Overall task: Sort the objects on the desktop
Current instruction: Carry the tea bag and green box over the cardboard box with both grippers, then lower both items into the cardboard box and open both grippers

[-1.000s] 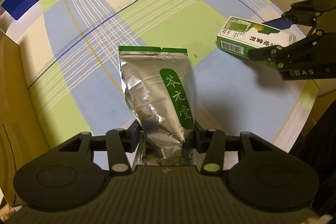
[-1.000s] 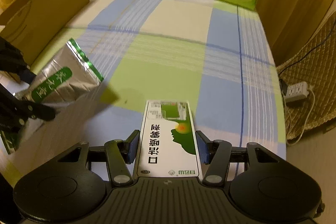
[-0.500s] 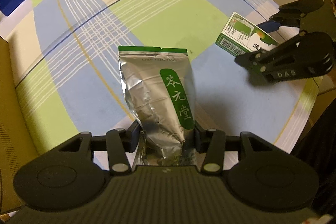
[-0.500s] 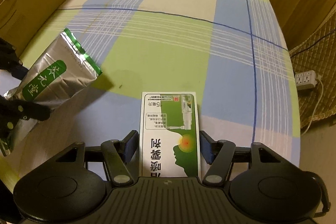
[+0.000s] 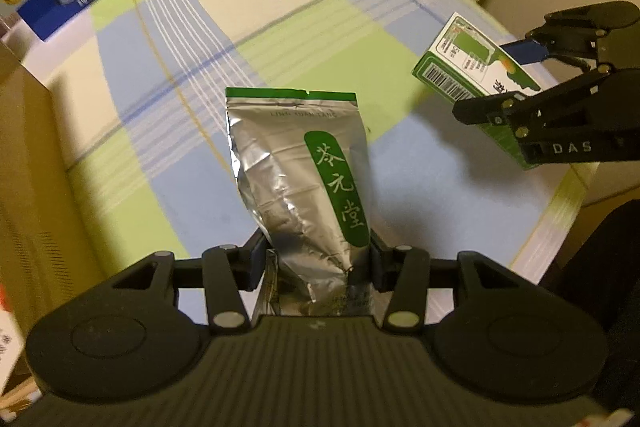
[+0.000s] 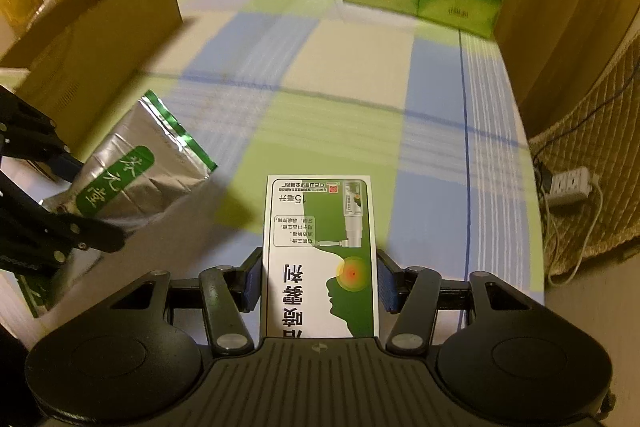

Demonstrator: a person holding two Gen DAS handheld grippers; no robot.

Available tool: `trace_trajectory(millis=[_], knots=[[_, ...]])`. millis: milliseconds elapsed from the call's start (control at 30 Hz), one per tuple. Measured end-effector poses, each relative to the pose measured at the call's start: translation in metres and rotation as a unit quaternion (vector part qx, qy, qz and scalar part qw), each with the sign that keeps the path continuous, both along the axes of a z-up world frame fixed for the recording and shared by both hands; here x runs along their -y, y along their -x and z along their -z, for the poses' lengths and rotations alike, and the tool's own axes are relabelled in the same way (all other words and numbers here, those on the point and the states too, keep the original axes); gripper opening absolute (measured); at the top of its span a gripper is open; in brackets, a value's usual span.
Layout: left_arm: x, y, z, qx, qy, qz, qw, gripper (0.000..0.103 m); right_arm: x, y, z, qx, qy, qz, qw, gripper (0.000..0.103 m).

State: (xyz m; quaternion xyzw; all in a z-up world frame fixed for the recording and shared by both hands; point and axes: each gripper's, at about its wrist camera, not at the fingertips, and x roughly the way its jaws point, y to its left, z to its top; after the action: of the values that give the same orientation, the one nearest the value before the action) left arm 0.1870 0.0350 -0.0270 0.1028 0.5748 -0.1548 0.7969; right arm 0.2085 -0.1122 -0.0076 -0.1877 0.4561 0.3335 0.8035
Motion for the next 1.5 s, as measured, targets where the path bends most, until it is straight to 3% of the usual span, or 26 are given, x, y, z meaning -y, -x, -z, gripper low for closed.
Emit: trace_trajectory(millis=[433, 833, 1033, 1500], knots=[[-0.048, 0.023, -0.089, 0.057, -0.011, -0.042, 0.9974, 0.044, -0.047, 0.031, -0.078, 0.038, -0.05, -0.036, 0.997, 0.052], [-0.144, 0.064, -0.144, 0.094, -0.036, -0.12, 0.9877, 0.044, -0.134, 0.071, -0.106, 0.043, -0.079, -0.104, 0.99, 0.052], [-0.187, 0.076, -0.155, 0.101, -0.039, -0.149, 0.9828, 0.044, -0.178, 0.087, -0.109, 0.034, -0.09, -0.13, 0.987, 0.052], [-0.254, 0.071, -0.14, 0.093, -0.034, -0.186, 0.9775, 0.044, -0.26, 0.098, -0.109, 0.024, -0.099, -0.164, 0.981, 0.052]])
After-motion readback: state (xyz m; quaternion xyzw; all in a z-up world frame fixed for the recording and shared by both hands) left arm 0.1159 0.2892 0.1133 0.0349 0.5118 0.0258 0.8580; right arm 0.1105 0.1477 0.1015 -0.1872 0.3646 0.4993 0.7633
